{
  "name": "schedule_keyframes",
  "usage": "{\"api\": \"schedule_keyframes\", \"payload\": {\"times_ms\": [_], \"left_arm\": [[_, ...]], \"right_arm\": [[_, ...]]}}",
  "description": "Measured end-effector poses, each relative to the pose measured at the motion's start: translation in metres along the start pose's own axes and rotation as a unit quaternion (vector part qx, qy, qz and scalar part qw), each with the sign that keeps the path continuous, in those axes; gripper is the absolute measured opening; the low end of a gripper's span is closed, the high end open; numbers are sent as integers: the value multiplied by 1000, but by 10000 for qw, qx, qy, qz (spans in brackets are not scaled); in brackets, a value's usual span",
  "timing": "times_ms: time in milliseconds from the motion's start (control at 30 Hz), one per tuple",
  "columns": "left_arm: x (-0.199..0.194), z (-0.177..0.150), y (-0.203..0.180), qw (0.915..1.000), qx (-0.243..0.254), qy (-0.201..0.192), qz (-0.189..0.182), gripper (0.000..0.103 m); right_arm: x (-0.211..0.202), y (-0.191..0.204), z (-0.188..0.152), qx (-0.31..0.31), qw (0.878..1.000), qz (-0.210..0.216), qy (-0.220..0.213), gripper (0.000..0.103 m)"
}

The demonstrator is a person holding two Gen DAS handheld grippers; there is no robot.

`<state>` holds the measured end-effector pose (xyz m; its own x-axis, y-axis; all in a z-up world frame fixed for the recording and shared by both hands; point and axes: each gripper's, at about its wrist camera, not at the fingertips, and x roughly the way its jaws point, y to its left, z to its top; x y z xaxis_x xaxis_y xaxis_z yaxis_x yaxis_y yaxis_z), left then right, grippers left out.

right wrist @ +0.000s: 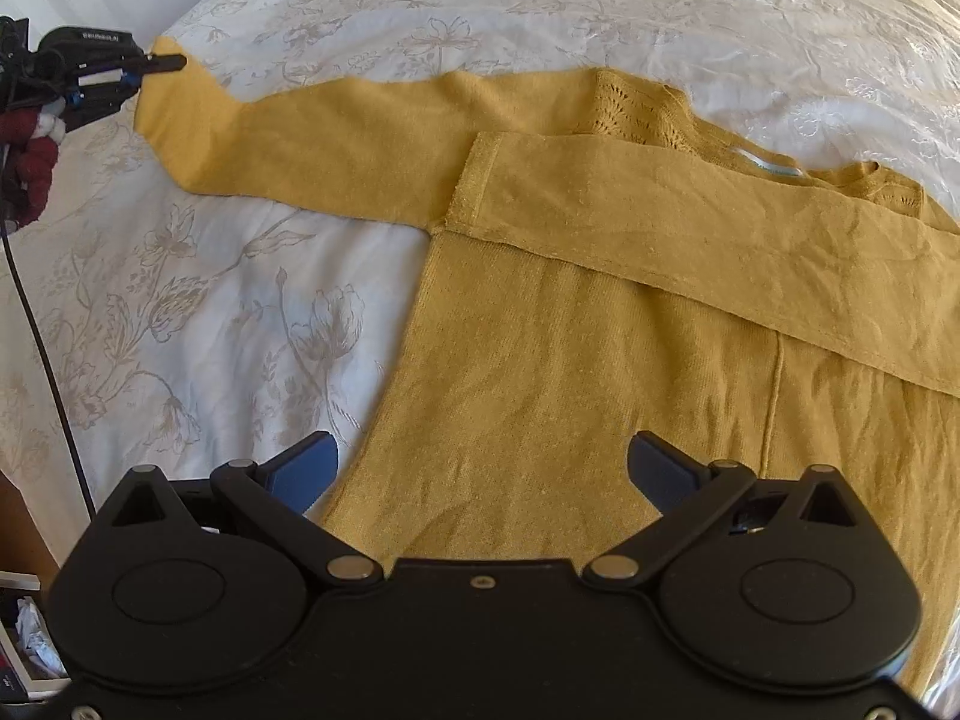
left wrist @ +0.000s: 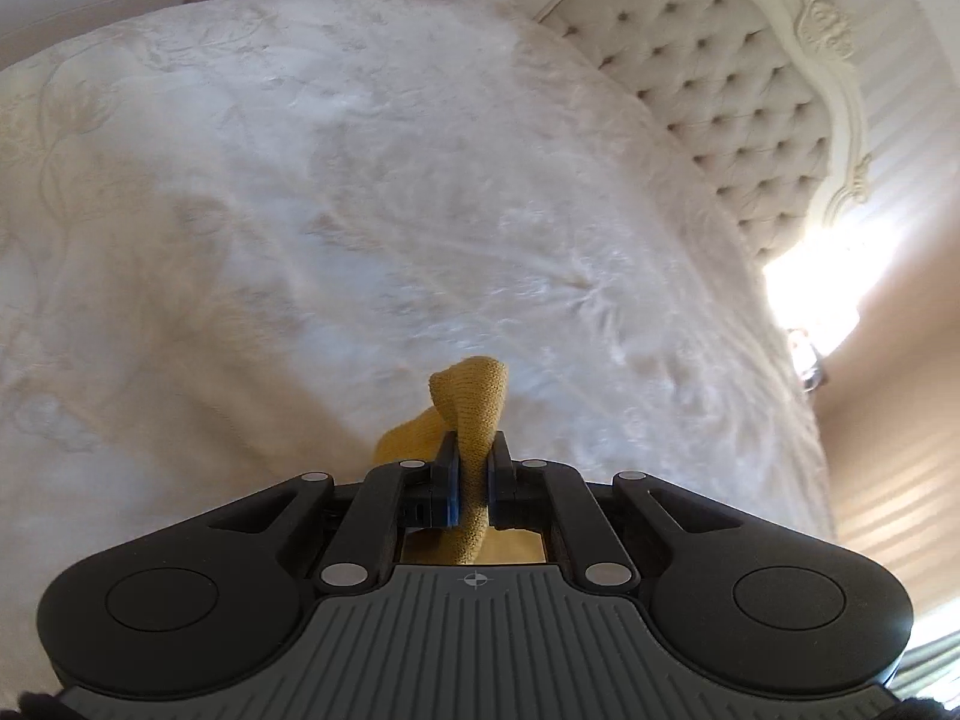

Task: Fold small clothes
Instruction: 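Lift the held side edge and fold it over the sweater center, then release, then move the open left gripper toward the hem of the folded sweater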

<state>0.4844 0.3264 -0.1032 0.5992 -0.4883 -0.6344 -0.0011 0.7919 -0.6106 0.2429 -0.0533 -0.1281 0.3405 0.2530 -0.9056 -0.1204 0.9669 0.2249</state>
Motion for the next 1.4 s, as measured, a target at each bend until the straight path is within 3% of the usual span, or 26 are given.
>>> {"api": "schedule_keyframes", "payload": {"times_ms": [167, 367, 700, 833, 867, 933, 1167, 1400], "left_arm": [[-3, -11, -70, 9971, -138, -224, -707, 8], [12, -48, -166, 9919, -7, -340, -1227, 8], [109, -161, -300, 9879, 519, 317, -1425, 8], [157, -206, -332, 9873, 748, 729, -1200, 13], [165, -217, -337, 9869, 849, 824, -1094, 20], [178, -235, -346, 9859, 988, 980, -930, 43], [159, -275, -348, 9744, 1908, 1119, -410, 51], [125, -276, -281, 9578, 2454, 1172, 927, 52]], "right_arm": [[-11, -16, -18, -1, 9997, 191, -141, 102], [-30, -62, -41, 95, 9987, 363, -352, 102], [-67, -159, -82, 589, 9955, 371, -640, 102], [-80, -184, -94, 733, 9939, 316, -757, 102], [-83, -188, -95, 780, 9934, 306, -784, 102], [-88, -197, -99, 887, 9921, 300, -839, 102], [-90, -211, -104, 1133, 9895, 345, -830, 102], [-80, -217, -91, 1300, 9873, 316, -859, 102]]}}
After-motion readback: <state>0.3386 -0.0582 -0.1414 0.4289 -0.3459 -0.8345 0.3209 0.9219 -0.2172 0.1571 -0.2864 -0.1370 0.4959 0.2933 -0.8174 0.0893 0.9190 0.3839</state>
